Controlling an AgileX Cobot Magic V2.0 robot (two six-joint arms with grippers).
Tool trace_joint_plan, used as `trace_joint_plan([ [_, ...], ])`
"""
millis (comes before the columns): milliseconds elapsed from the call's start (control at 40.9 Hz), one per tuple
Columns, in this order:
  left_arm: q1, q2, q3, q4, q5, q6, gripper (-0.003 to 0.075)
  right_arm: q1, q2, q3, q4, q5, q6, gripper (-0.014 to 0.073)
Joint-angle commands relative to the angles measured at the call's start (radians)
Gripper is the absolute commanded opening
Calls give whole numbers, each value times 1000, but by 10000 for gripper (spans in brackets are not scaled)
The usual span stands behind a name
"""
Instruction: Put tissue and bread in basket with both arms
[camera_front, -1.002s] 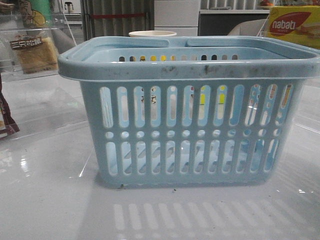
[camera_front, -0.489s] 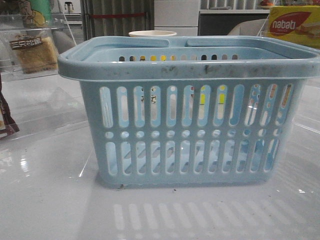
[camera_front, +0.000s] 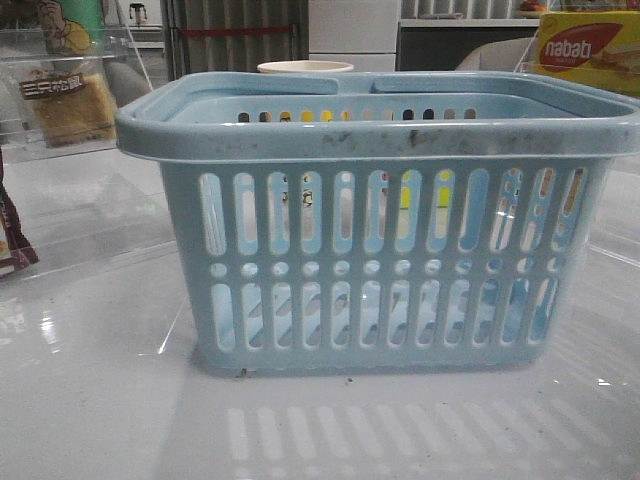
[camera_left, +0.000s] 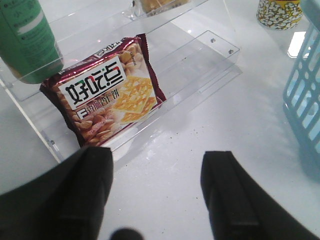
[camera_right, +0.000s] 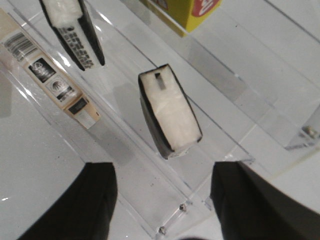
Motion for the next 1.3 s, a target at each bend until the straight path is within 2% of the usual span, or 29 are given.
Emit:
trace_joint_plan([
  [0,-3,4,-37,-9,-84,-6,456,-10,-2,-54,-20,-62,-9,519],
  [391,-3,4,-37,-9,-84,-6,456,-10,92,-65,-75,-161,-9,496],
  [611,-3,4,-37,-9,-84,-6,456,-10,106,-65,-75,-183,-9,279],
  [758,-3,4,-37,-9,-84,-6,456,-10,78,-65,-74,-176,-9,206],
  [1076,-3,4,-37,-9,-84,-6,456,8,-68,-65,-32,-104,-9,203],
  [1271,-3,4,-37,-9,-84,-6,456,96,-210,-65,13,-36,-9,203],
])
